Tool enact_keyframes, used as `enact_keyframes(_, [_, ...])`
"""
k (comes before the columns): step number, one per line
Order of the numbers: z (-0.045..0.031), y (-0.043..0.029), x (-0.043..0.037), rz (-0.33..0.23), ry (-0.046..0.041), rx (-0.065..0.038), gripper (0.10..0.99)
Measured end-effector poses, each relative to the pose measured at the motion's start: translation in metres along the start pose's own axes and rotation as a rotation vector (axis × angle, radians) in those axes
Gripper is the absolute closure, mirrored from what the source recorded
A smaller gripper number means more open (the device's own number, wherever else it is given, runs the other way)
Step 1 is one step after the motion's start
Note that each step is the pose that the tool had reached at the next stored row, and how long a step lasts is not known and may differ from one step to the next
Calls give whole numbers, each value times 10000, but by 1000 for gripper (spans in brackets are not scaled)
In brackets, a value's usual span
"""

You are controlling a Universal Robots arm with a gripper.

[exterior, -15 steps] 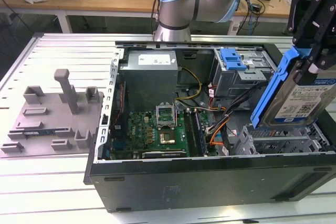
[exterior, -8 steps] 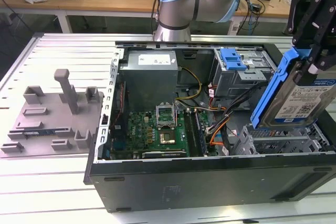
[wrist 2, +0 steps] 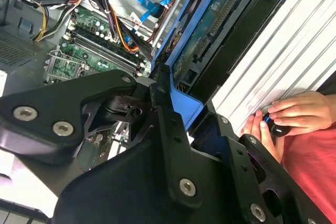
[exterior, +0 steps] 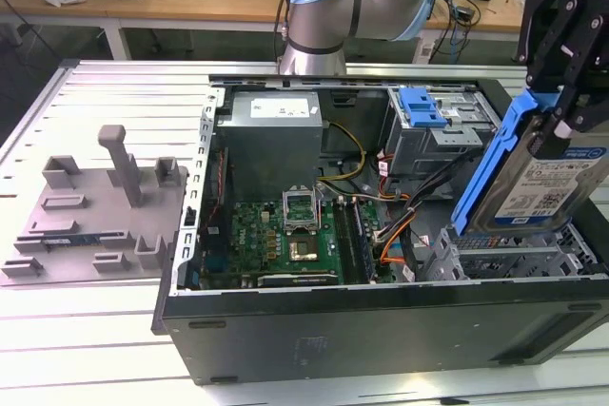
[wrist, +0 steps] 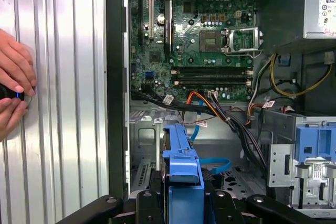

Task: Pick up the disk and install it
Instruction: 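Insert the disk into the insertion slot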

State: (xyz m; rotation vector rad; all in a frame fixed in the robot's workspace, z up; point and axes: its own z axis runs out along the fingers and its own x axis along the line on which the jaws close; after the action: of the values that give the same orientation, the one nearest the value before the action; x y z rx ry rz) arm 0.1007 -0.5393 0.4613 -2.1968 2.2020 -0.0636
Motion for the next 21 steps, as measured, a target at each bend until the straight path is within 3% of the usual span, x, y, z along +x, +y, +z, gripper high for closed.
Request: enact_keyframes(21, [100, -10, -1, 0, -1, -1, 718])
